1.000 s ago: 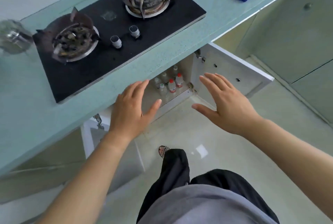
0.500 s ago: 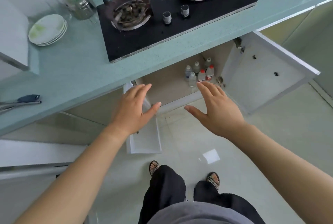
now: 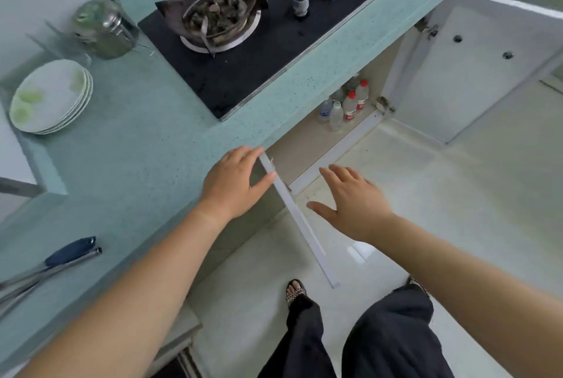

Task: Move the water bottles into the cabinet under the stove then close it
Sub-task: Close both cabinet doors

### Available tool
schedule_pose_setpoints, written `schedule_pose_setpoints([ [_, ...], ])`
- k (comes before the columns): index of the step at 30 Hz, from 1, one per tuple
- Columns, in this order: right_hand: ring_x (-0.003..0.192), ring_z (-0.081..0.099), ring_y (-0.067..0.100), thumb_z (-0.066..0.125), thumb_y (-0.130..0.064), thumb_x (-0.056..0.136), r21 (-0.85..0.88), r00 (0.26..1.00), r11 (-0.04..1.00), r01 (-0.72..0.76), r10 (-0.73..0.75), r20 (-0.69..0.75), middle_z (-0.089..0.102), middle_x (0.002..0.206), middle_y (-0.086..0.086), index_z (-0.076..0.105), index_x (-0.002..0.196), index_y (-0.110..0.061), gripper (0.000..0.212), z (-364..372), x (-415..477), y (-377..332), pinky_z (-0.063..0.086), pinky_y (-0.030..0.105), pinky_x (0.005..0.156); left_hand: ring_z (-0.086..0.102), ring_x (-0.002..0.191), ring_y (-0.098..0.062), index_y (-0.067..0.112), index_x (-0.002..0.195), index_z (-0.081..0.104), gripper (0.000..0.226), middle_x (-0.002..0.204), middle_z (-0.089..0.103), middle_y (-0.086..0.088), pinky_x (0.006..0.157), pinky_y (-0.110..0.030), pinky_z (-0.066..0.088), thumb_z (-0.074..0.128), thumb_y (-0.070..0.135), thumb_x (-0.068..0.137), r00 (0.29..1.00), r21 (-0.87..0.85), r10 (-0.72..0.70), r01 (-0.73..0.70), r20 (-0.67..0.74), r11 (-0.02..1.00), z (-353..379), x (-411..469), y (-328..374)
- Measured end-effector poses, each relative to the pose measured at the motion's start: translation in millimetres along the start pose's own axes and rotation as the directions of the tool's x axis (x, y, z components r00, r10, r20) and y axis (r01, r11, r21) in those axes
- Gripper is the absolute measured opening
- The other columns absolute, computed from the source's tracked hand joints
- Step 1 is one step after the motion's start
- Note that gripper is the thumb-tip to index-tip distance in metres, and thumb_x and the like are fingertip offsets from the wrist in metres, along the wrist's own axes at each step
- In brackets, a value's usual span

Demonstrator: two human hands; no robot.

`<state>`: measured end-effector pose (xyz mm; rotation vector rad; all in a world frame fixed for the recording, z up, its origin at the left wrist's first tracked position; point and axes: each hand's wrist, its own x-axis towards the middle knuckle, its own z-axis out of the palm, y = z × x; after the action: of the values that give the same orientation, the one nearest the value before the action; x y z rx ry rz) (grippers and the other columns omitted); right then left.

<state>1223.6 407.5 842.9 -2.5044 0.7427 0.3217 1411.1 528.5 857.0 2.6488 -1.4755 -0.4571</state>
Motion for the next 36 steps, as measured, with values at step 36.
schedule_pose_setpoints([
  [36,0.100,0.056,0.024,0.060,-0.030,0.087,0.231,0.913,0.963,-0.140,0.216,-0.346,0.064,0.108,-0.003,0.062,0.114,-0.026,0.028,90.8,83.0,27.6,0.039,0.027,0.064,0.040,0.131,-0.030,0.018,0.136,0.042,0.046,0.143,0.044,-0.010,0.105,-0.049,0.034,0.036,0.030,0.092,0.930,0.133,0.319,-0.298,-0.184,0.945,73.9,82.0,-100.4],
])
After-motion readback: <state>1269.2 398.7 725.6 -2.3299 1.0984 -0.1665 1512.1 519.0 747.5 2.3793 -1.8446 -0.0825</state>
